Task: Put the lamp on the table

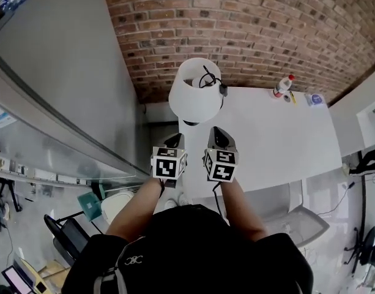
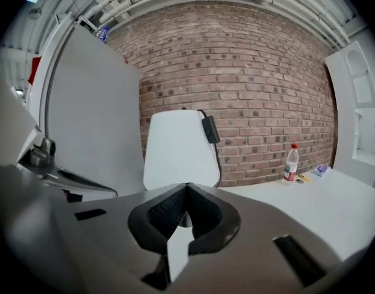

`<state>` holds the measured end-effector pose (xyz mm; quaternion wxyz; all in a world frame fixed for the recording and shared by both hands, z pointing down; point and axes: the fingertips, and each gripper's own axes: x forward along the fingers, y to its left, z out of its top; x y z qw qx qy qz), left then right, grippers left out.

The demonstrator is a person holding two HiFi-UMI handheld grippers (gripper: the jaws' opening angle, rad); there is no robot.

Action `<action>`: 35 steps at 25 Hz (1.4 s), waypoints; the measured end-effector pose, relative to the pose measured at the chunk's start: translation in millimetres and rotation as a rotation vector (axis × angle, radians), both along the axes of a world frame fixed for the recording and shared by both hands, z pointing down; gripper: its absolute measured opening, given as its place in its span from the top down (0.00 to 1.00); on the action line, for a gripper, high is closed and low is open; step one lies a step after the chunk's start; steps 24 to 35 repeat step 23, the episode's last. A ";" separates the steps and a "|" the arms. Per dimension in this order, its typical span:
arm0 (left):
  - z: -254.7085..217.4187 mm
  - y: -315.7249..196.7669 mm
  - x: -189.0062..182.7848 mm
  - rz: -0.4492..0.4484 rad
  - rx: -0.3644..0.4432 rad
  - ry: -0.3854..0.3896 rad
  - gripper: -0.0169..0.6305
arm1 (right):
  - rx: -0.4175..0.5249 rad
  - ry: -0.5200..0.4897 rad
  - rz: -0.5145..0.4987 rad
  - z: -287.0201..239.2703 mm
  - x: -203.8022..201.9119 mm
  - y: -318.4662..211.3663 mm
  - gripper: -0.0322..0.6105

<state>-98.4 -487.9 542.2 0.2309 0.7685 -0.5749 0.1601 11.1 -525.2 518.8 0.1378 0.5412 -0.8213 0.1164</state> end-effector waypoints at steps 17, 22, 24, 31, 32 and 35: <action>-26.0 10.3 8.8 0.022 0.059 -0.018 0.97 | 0.033 0.022 -0.027 -11.9 -7.2 29.7 0.95; -24.6 12.4 11.1 0.021 0.064 -0.014 0.97 | 0.021 0.006 -0.033 -6.7 -7.5 33.1 0.95; -24.6 12.6 11.2 0.020 0.066 -0.013 0.97 | 0.022 0.005 -0.034 -6.2 -7.7 33.5 0.95; -24.6 12.6 11.2 0.020 0.066 -0.013 0.97 | 0.022 0.005 -0.034 -6.2 -7.7 33.5 0.95; -24.6 12.6 11.2 0.020 0.066 -0.013 0.97 | 0.022 0.005 -0.034 -6.2 -7.7 33.5 0.95; -24.6 12.6 11.2 0.020 0.066 -0.013 0.97 | 0.022 0.005 -0.034 -6.2 -7.7 33.5 0.95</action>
